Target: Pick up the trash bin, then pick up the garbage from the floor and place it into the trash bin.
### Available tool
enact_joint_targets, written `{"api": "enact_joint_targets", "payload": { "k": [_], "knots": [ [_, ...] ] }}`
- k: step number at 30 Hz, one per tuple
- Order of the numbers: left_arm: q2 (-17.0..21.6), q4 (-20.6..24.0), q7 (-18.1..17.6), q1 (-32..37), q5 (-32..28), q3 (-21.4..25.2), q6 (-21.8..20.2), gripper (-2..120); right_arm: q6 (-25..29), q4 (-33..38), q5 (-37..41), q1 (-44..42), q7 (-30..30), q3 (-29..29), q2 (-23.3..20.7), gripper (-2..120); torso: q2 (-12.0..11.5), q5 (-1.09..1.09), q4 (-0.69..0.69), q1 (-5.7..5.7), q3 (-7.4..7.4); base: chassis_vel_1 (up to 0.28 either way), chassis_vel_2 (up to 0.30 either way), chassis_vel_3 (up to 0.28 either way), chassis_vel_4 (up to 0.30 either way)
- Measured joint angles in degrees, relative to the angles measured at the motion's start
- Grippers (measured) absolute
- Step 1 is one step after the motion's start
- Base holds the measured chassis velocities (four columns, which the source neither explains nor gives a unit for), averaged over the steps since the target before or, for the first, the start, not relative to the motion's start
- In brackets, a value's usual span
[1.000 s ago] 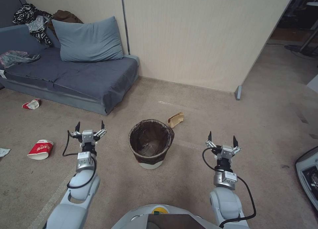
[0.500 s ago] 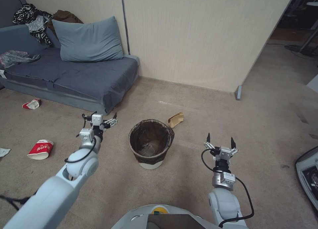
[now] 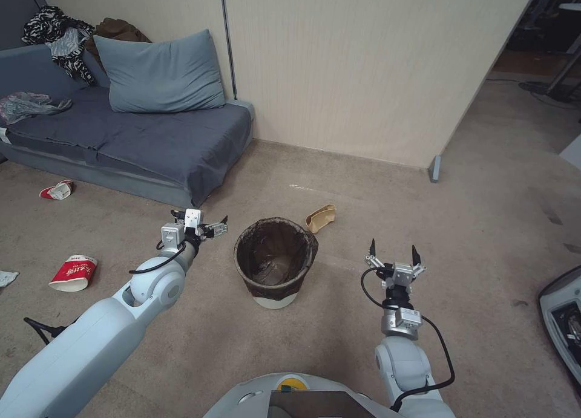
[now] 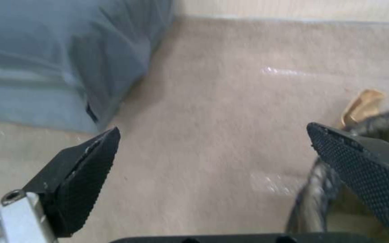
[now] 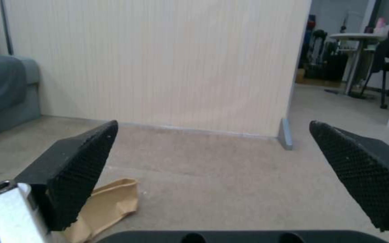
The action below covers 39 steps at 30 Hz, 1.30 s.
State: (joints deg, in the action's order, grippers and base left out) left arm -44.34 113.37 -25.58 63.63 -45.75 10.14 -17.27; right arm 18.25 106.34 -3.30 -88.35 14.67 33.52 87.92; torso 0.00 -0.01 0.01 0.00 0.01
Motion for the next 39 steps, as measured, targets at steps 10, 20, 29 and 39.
{"api": "enact_joint_targets", "payload": {
  "k": [10, 20, 29, 39],
  "knots": [
    [1.62, -0.85, -0.27, -5.66, -10.68, -5.98, -7.01, 100, 0.23, -1.11, 0.05, 1.31, 0.01, -1.14, -0.25, 100, 0.00, 0.01, -0.02, 0.00, 0.00, 0.000, 0.000, 0.000, 0.000],
    [-1.02, -5.48, -1.19, -13.83, -11.91, -15.27, -9.51, 100, 0.52, -1.10, -0.42, 1.08, 0.08, -0.97, 0.23, 100, 0.00, 0.01, -0.01, 0.00, 0.00, 0.000, 0.000, 0.000, 0.000],
    [-2.08, -6.43, -3.05, -15.12, -14.27, -16.70, -12.85, 100, 0.63, -1.15, -0.77, 1.35, 0.20, -1.03, 0.78, 100, 0.00, 0.01, -0.01, 0.00, -0.01, 0.000, 0.000, 0.000, 0.000],
    [-3.58, -9.89, -3.90, -18.08, -21.24, -18.27, -17.87, 100, 0.64, -1.23, -0.98, 1.73, 0.42, -1.26, 1.33, 100, 0.00, 0.01, -0.01, 0.00, 0.00, 0.000, 0.000, 0.000, 0.000]
  ]
}}
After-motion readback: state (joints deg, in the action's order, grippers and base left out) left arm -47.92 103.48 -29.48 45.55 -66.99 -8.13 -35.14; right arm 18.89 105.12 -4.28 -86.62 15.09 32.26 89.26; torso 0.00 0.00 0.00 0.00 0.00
